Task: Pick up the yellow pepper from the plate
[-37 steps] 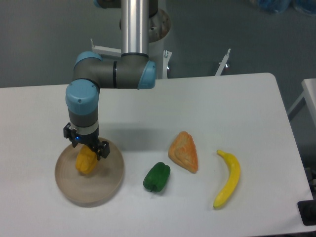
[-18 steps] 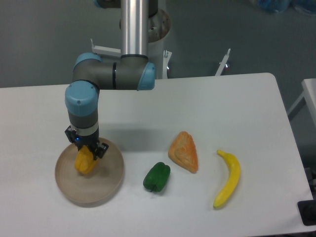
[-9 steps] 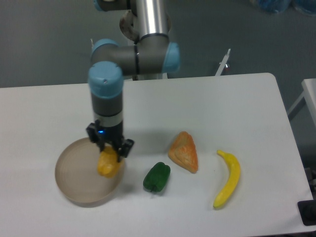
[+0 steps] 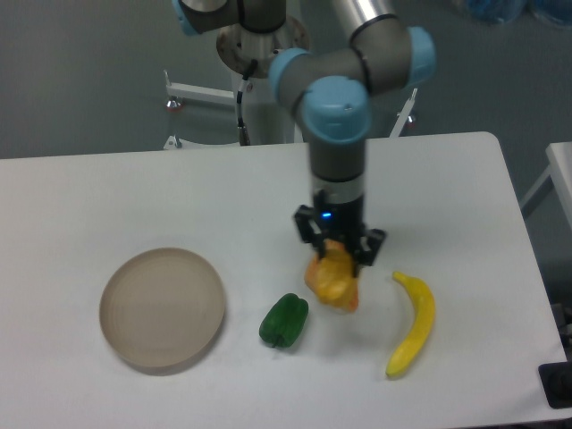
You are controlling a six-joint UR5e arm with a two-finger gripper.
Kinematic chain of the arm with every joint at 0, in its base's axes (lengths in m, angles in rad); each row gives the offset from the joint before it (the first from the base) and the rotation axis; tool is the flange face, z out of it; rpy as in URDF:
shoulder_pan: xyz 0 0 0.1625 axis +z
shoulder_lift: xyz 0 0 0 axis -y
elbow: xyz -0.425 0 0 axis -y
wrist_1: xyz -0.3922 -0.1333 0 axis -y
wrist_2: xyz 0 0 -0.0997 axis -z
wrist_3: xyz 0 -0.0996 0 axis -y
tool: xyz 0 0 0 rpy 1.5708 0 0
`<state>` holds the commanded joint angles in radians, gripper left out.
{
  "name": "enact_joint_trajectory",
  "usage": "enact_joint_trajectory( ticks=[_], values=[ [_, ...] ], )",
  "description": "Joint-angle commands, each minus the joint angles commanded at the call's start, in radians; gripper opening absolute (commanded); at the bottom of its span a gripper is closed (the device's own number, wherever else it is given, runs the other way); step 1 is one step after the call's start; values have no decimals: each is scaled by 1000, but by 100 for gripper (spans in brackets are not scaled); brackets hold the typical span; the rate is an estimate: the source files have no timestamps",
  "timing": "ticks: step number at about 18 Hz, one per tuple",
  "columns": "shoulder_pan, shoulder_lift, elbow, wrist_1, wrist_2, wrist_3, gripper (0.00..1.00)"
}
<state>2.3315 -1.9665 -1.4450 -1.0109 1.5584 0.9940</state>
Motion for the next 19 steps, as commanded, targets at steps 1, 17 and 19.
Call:
enact_joint_trajectory(
  ticks=[1,17,19],
  values=[
    [9,-3,3,2,11,5,51],
    [17,-49,40,8,46,5,51],
    [17,-51,41,8,51,5,51]
  ],
)
